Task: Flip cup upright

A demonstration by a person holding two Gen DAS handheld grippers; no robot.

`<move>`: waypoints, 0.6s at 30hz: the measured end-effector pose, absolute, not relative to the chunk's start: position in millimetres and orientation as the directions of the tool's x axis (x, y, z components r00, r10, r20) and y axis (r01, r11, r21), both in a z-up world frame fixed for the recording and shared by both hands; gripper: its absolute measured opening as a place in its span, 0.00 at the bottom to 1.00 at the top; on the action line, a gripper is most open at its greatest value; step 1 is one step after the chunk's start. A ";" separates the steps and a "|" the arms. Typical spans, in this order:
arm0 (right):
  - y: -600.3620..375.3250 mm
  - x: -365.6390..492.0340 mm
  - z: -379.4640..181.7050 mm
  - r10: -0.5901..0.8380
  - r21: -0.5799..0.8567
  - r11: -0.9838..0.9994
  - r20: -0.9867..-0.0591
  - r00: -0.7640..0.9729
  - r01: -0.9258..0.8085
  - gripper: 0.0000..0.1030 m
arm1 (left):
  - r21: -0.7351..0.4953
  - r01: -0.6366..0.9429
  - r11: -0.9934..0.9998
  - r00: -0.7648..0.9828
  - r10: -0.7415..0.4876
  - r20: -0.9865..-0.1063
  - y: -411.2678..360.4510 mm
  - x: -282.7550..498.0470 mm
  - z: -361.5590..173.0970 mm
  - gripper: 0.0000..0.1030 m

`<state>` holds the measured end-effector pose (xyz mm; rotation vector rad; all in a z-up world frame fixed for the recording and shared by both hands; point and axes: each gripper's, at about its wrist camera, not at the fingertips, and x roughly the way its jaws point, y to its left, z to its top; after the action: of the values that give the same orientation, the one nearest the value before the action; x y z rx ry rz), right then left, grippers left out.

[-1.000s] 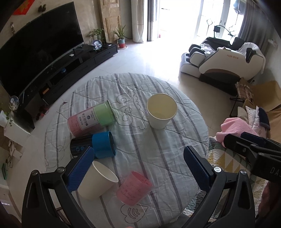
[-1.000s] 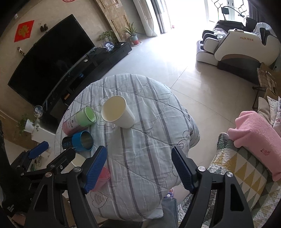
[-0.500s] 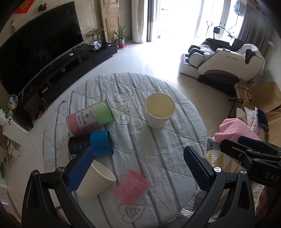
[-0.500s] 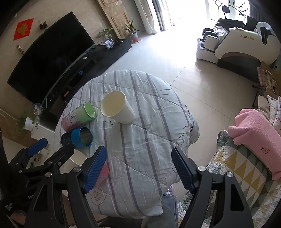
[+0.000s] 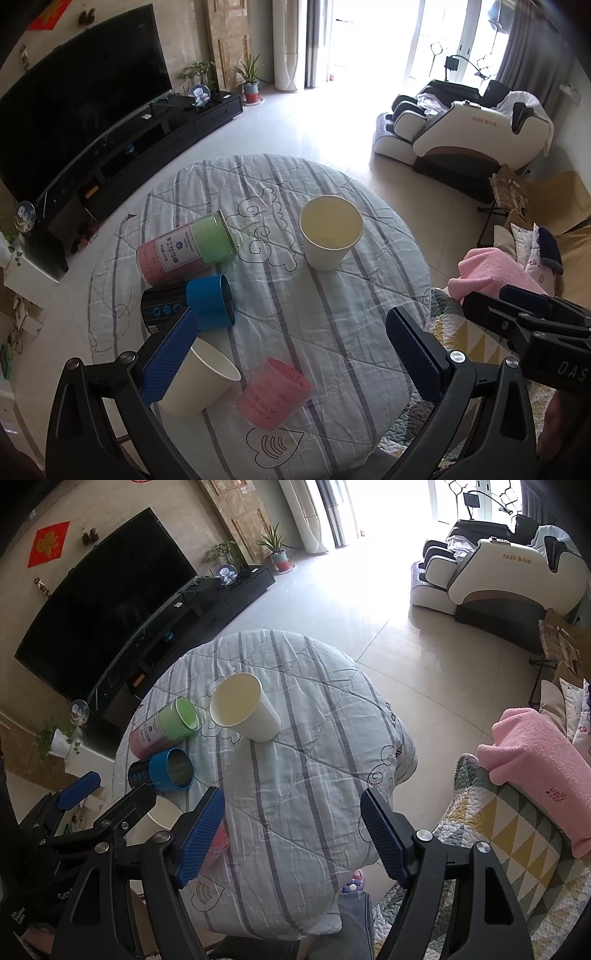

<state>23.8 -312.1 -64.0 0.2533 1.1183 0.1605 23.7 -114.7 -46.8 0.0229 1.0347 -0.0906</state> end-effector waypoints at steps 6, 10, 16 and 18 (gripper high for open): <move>-312.2 23.1 -62.6 0.253 0.279 0.960 -0.864 0.434 -0.005 0.75 | -0.021 0.081 0.996 0.510 -0.060 -0.858 -114.6 21.2 -45.5 1.00; -311.1 22.9 -61.9 0.255 0.277 0.961 -0.864 0.434 -0.012 0.75 | -0.019 0.081 0.996 0.512 -0.058 -0.857 -114.2 21.8 -44.5 1.00; -312.6 18.6 -53.7 0.254 0.281 0.960 -0.843 0.475 -0.014 0.75 | -0.043 0.090 0.995 0.550 -0.085 -0.831 -112.4 19.0 -34.2 1.00; -314.4 13.8 -44.5 0.253 0.285 0.958 -0.817 0.518 -0.018 0.75 | -0.058 0.099 0.993 0.583 -0.105 -0.805 -111.5 16.2 -27.4 1.00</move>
<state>13.8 -314.4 -44.5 0.2540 1.0164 0.1648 16.2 -111.5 -27.4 -0.0071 0.9404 -0.1193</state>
